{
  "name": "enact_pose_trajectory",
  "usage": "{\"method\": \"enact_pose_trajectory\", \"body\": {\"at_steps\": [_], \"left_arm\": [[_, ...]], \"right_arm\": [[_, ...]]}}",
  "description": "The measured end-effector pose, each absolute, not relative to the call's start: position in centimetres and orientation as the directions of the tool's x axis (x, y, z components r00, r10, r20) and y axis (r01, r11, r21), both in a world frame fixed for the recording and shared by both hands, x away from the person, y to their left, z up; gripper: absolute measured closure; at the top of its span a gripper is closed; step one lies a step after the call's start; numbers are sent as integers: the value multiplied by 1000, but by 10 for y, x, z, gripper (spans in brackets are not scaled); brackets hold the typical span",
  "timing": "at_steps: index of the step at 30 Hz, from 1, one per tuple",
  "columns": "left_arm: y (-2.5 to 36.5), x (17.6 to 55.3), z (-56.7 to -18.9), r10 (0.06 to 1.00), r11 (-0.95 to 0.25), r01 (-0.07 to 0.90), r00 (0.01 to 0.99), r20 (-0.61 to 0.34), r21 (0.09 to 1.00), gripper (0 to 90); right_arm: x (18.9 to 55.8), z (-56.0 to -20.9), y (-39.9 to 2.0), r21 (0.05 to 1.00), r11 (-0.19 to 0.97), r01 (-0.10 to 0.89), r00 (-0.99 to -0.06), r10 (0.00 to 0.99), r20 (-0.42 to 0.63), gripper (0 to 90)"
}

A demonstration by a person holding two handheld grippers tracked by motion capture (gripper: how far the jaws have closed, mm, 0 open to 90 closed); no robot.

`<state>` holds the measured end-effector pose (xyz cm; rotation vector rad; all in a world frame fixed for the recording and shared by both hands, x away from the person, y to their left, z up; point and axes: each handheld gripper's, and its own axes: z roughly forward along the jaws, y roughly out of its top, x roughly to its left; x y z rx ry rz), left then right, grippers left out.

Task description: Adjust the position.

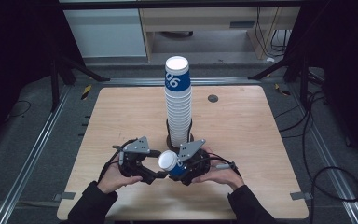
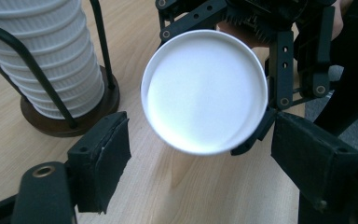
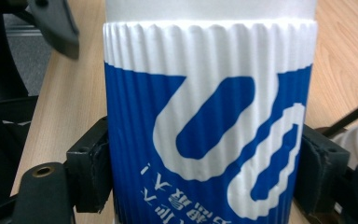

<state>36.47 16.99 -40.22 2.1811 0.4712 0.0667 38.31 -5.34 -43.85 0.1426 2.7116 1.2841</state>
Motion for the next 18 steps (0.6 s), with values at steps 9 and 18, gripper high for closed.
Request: {"method": "enact_pose_trajectory", "body": {"at_steps": [9, 18], "left_arm": [[164, 365, -405, 343, -572, 307, 932, -118, 761, 201], [161, 365, -408, 339, -594, 310, 933, -119, 742, 236]], "right_arm": [[380, -441, -41, 757, 654, -11, -989, 104, -105, 218], [377, -442, -36, 746, 665, -29, -989, 88, -117, 218]]}}
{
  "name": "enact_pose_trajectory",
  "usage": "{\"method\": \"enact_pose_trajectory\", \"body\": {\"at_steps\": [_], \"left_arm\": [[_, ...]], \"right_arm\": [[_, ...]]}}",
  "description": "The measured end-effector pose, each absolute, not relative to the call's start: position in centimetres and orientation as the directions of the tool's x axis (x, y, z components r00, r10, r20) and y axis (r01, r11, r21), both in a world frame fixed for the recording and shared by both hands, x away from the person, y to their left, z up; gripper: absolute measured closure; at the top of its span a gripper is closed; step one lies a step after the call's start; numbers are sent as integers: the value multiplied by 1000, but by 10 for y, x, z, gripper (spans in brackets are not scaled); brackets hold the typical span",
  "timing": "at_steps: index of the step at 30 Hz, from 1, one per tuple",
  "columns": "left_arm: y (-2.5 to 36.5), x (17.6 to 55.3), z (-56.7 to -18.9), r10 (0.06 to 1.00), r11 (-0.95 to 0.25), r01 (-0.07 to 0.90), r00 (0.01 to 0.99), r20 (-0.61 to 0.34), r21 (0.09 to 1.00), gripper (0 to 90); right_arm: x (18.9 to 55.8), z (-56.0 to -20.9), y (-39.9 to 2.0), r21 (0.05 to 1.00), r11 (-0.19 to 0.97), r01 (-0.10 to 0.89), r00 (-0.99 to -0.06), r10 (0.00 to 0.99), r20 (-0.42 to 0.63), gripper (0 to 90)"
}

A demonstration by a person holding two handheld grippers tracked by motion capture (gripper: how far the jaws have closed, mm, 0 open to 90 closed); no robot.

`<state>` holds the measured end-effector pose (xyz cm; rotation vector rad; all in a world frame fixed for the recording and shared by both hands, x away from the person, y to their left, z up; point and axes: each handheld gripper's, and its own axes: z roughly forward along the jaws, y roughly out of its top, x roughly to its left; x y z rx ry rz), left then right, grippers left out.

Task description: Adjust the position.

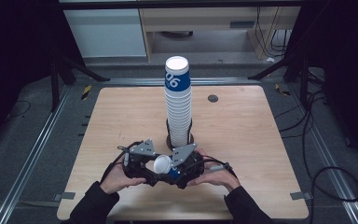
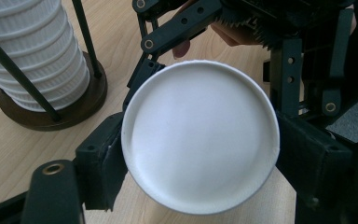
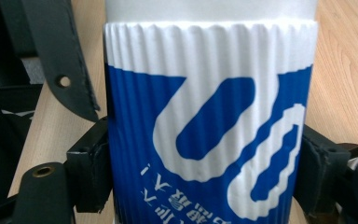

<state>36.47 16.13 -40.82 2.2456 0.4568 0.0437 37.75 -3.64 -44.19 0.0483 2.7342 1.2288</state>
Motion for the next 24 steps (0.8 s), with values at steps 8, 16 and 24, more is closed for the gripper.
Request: {"method": "enact_pose_trajectory", "body": {"at_steps": [8, 16, 24], "left_arm": [[161, 365, -409, 342, -602, 314, 932, -118, 734, 262], [163, 366, -408, 342, -591, 318, 931, -127, 742, 265], [170, 366, -404, 359, -566, 323, 925, -125, 758, 266]], "right_arm": [[377, -443, -35, 741, 671, -33, -989, 83, -120, 217], [377, -443, -36, 747, 664, -25, -989, 93, -116, 177], [380, -440, -43, 768, 641, 19, -988, 129, -84, 100]]}}
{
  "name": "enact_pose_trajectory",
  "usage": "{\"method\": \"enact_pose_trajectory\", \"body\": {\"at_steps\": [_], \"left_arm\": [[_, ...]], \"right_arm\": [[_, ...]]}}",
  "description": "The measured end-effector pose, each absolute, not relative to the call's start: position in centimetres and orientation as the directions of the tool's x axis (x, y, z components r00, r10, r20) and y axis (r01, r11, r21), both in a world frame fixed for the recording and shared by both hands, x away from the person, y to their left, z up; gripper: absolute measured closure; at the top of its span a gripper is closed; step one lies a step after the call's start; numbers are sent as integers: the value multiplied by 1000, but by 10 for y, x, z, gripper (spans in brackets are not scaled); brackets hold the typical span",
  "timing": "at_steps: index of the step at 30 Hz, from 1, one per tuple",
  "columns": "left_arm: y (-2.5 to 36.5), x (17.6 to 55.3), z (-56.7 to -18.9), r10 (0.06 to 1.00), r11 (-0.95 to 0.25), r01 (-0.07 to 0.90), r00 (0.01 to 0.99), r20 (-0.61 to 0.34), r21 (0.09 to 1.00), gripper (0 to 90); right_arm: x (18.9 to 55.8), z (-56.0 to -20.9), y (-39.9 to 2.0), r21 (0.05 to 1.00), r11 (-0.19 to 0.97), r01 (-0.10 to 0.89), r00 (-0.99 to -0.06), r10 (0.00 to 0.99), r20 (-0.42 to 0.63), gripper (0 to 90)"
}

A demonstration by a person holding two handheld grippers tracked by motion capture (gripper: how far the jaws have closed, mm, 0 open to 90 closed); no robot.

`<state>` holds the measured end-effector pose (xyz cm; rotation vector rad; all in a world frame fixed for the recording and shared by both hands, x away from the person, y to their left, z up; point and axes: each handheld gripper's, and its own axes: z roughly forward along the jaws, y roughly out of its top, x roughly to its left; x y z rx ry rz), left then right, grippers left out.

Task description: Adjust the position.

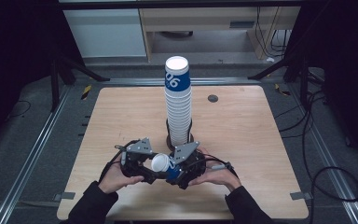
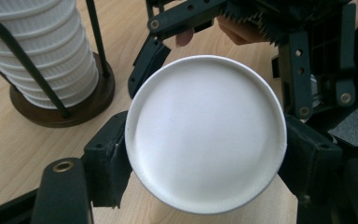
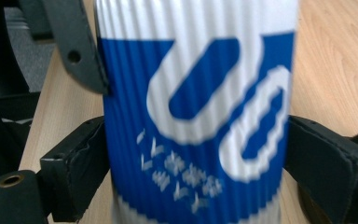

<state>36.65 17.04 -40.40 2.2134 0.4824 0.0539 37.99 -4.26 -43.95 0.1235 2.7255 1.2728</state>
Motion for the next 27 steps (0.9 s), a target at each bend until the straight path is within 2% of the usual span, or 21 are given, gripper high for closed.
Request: {"method": "enact_pose_trajectory", "body": {"at_steps": [8, 15, 27], "left_arm": [[179, 369, -401, 383, -545, 330, 916, -121, 771, 267], [193, 372, -397, 418, -487, 343, 899, -130, 803, 267], [205, 370, -388, 424, -396, 322, 895, -140, 860, 267]], "right_arm": [[383, -429, -59, 808, 588, 43, -981, 179, -78, 78], [388, -424, -80, 846, 522, 108, -968, 248, -29, 74], [390, -430, -85, 870, 466, 160, -966, 255, 41, 77]]}}
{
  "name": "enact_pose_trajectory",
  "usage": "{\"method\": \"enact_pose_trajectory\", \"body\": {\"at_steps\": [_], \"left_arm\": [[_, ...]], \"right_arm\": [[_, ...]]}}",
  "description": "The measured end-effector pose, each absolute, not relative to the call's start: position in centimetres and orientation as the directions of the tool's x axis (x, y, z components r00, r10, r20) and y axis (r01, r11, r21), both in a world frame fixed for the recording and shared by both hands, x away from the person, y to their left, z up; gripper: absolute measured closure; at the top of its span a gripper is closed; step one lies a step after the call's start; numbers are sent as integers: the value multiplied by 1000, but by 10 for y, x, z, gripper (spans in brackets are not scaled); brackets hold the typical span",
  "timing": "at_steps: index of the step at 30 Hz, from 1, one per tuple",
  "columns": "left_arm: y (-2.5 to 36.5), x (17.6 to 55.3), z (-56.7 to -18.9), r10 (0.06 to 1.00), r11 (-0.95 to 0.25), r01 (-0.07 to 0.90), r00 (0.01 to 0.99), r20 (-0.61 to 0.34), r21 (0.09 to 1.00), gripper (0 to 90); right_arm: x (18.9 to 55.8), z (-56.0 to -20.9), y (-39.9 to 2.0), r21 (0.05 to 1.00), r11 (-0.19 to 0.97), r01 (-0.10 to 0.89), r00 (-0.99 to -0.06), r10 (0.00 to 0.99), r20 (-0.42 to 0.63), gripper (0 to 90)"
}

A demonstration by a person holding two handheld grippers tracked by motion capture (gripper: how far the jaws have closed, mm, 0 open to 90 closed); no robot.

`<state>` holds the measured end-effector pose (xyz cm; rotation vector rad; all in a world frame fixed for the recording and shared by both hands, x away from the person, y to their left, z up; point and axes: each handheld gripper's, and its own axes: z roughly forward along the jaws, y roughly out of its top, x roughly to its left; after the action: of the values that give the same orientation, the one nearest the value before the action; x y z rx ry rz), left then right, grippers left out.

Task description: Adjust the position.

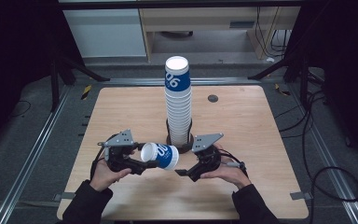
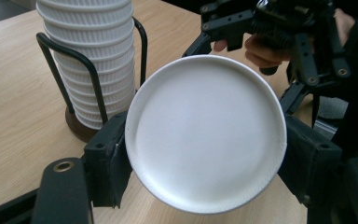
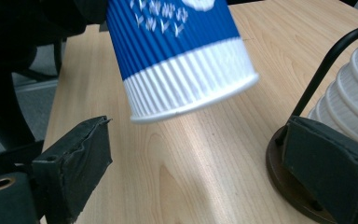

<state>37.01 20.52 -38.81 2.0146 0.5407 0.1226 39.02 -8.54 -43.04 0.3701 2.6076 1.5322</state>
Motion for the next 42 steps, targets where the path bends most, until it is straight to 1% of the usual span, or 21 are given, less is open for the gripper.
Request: {"method": "enact_pose_trajectory", "body": {"at_steps": [10, 19, 31, 42], "left_arm": [[200, 368, -388, 393, -382, 304, 908, -145, 872, 267], [196, 366, -388, 353, -376, 297, 922, -161, 878, 267], [195, 367, -391, 327, -371, 304, 927, -183, 878, 268], [196, 369, -392, 320, -371, 316, 926, -199, 873, 266]], "right_arm": [[391, -435, -78, 892, 418, 170, -973, 217, 84, 73], [391, -437, -70, 901, 404, 156, -978, 191, 84, 74], [391, -437, -67, 918, 373, 139, -984, 156, 85, 126], [391, -437, -68, 913, 385, 136, -985, 148, 84, 154]]}}
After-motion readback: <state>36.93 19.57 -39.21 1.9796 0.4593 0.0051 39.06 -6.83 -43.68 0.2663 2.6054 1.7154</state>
